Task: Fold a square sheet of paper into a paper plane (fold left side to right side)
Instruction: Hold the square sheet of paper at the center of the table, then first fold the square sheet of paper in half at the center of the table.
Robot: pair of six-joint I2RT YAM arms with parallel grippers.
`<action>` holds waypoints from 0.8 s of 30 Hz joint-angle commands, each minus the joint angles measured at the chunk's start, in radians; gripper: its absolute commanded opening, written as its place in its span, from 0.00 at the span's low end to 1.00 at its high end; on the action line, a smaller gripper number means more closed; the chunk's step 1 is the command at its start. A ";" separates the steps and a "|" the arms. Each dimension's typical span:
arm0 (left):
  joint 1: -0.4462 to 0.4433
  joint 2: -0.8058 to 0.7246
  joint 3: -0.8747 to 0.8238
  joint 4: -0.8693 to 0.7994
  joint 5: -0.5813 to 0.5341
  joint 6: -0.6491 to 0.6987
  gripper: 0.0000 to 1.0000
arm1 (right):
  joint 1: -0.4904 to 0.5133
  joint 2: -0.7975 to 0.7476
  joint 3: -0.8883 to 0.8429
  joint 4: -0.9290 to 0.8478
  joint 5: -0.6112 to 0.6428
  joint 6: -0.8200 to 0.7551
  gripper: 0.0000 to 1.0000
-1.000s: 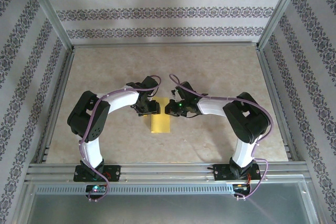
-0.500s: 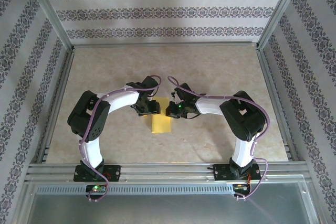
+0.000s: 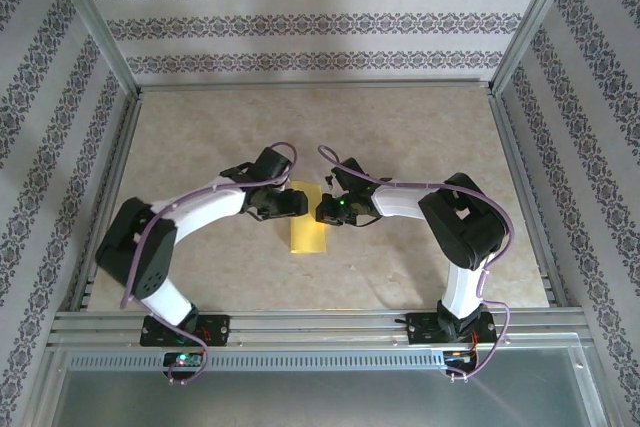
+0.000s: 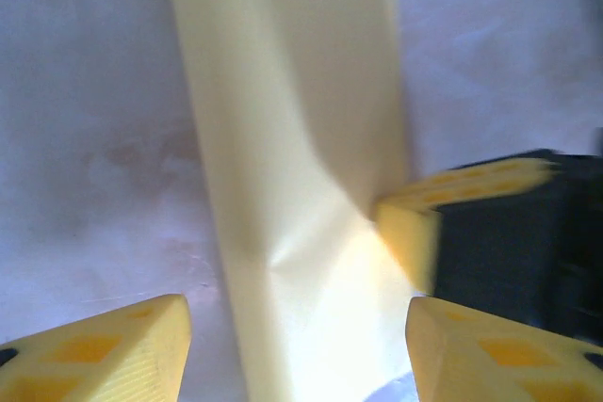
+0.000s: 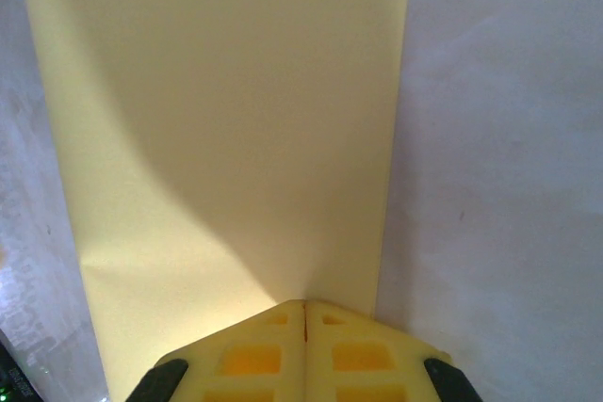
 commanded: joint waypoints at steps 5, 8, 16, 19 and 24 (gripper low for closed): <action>0.035 -0.034 -0.111 0.265 0.208 -0.015 0.38 | 0.018 0.035 0.004 -0.087 0.083 -0.023 0.00; 0.039 0.017 -0.121 0.303 0.259 -0.019 0.29 | 0.019 0.035 0.005 -0.089 0.084 -0.023 0.00; 0.066 0.104 -0.131 0.314 0.254 0.002 0.25 | 0.020 0.035 0.008 -0.109 0.102 -0.031 0.00; 0.074 0.116 -0.147 0.320 0.250 0.005 0.24 | 0.019 0.036 0.010 -0.119 0.109 -0.036 0.00; 0.096 0.136 -0.182 0.350 0.262 0.002 0.22 | 0.021 0.039 0.013 -0.133 0.119 -0.043 0.00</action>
